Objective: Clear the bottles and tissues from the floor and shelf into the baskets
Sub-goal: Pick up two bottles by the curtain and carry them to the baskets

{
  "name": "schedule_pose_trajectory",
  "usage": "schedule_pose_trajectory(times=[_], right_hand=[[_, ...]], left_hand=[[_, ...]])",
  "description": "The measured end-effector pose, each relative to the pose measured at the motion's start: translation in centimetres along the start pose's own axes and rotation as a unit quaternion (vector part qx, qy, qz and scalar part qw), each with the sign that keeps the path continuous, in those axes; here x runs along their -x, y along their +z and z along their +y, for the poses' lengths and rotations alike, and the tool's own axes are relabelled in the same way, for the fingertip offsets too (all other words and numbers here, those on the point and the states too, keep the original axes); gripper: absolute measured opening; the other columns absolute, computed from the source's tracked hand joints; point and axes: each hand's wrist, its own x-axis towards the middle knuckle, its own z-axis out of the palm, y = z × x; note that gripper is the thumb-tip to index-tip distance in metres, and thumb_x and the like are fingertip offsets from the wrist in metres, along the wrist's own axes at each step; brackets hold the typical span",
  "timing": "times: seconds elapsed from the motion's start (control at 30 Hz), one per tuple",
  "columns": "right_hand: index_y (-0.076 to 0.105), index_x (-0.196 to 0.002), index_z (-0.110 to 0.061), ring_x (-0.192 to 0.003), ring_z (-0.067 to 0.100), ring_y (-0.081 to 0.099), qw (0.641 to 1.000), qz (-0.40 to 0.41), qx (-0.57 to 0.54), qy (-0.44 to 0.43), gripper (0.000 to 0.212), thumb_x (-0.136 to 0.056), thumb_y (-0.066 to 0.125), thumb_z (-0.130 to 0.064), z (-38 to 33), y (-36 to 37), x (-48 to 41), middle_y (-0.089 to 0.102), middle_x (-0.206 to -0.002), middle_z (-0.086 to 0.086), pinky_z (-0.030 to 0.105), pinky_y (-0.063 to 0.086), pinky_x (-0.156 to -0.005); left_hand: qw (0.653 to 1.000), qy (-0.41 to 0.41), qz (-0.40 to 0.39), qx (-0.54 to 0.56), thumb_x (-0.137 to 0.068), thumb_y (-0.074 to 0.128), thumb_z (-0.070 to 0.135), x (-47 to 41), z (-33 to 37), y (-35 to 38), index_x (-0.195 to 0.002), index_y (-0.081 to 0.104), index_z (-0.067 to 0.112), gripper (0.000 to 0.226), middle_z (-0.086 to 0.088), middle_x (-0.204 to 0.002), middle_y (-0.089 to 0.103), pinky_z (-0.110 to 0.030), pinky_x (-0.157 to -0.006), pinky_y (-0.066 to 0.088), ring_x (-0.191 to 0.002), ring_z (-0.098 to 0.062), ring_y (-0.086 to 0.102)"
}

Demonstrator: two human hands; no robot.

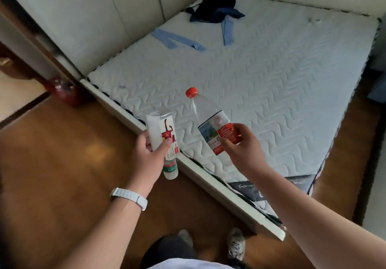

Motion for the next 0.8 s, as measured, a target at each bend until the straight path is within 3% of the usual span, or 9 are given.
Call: schedule_pose_trajectory(times=[0.17,0.27,0.43,0.53,0.67,0.8], right_hand=[[0.057,-0.095,-0.037,-0.062,-0.005,0.060,0.993,-0.105,-0.027,-0.042,0.026,-0.078,0.069,-0.021,-4.0,6.5,-0.4,0.064,-0.072,-0.025,0.007,0.039,-0.049],[0.060,-0.098,-0.033,-0.064,-0.004,0.060,0.987,-0.145,-0.030,-0.062,0.025,-0.078,0.069,-0.021,-5.9,10.2,-0.2,0.065,-0.074,-0.017,0.008,0.040,-0.049],[0.056,-0.094,-0.041,-0.068,-0.007,0.062,0.977,-0.199,-0.025,-0.074,0.025,-0.081,0.069,-0.026,-9.7,17.4,0.1,0.064,-0.078,-0.028,0.008,0.041,-0.050],[0.056,-0.099,-0.039,-0.069,-0.007,0.063,0.974,-0.209,-0.030,-0.080,0.027,-0.082,0.069,-0.023,-12.5,23.2,0.8,0.066,-0.083,-0.019,0.009,0.043,-0.049],[0.057,-0.110,-0.032,-0.072,-0.004,0.066,0.969,-0.231,-0.028,-0.087,0.030,-0.084,0.067,-0.023,-16.9,32.0,2.3,0.067,-0.093,-0.015,0.013,0.048,-0.051],[0.056,-0.113,-0.033,-0.071,-0.005,0.066,0.966,-0.237,-0.021,-0.105,0.033,-0.083,0.068,-0.027,-21.2,40.1,4.0,0.066,-0.094,-0.016,0.014,0.050,-0.050]], left_hand=[[0.993,-0.038,0.113,0.025,-0.083,0.077,0.027,0.3,-1.0,-6.7,-0.123,0.056,0.028,0.045,0.021,-0.103,0.069,-0.013,-0.063,0.053,-0.092,0.009,0.064],[0.986,-0.052,0.155,0.029,-0.082,0.077,0.033,0.1,-2.1,-10.9,-0.122,0.055,0.032,0.045,0.022,-0.103,0.069,-0.014,-0.064,0.054,-0.094,0.007,0.065],[0.980,-0.062,0.186,0.040,-0.075,0.076,0.050,-1.6,-4.8,-17.9,-0.114,0.054,0.045,0.045,0.026,-0.105,0.068,-0.024,-0.069,0.057,-0.097,0.002,0.067],[0.978,-0.058,0.196,0.042,-0.073,0.075,0.052,-3.5,-6.4,-23.4,-0.113,0.053,0.046,0.045,0.023,-0.106,0.068,-0.029,-0.071,0.059,-0.098,-0.001,0.067],[0.975,-0.042,0.213,0.034,-0.072,0.072,0.056,-6.2,-8.1,-32.1,-0.110,0.052,0.051,0.043,0.025,-0.106,0.066,-0.021,-0.065,0.058,-0.095,0.003,0.066],[0.971,-0.030,0.233,0.036,-0.080,0.072,0.049,-8.1,-9.9,-40.3,-0.113,0.051,0.045,0.039,0.021,-0.108,0.065,-0.022,-0.066,0.057,-0.097,-0.002,0.065]])
